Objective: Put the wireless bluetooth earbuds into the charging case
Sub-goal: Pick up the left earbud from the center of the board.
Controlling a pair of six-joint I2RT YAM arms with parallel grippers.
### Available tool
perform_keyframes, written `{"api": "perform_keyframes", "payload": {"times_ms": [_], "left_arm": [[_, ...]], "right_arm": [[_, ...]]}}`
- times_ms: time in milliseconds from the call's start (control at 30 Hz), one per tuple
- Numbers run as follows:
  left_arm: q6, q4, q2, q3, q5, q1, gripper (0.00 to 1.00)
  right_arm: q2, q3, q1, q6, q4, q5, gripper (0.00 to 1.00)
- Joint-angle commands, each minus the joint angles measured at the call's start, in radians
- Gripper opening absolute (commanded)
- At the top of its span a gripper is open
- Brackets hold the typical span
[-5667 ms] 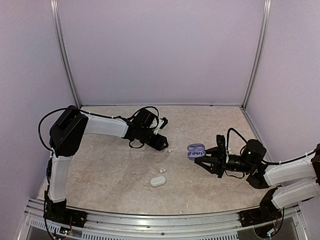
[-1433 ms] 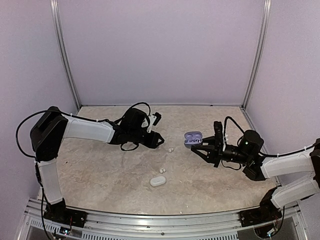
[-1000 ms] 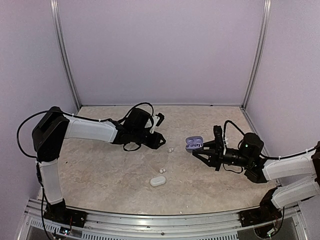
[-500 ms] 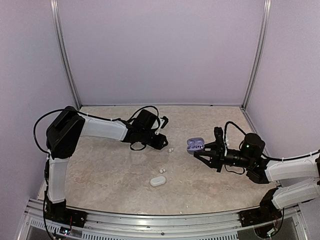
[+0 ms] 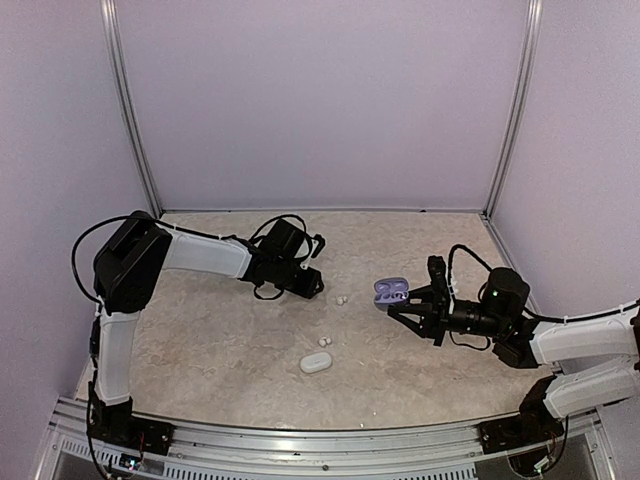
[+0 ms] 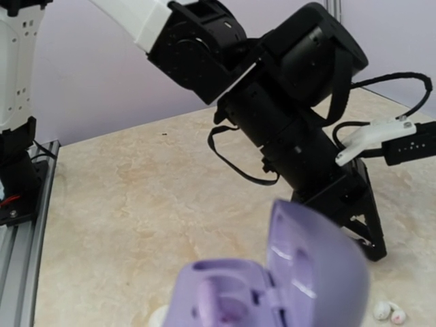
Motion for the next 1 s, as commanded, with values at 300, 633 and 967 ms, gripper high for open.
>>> {"api": "perform_keyframes", "payload": {"times_ms": [300,633,967], "left_arm": [[0.004,-0.048,0.032,-0.004,-0.020,0.014,0.34],[0.011,-0.043,0.002,-0.011,-0.035,0.017,0.25],[0.017,-0.044,-0.018,-0.008,-0.045,0.019,0.30]], "right_arm": [[-0.013,-0.010,-0.009,-0.010,-0.006,0.015,0.00],[-0.008,-0.009,-0.009,-0.011,-0.004,0.014,0.00],[0.000,-0.007,-0.009,-0.009,-0.002,0.014,0.00]]}}
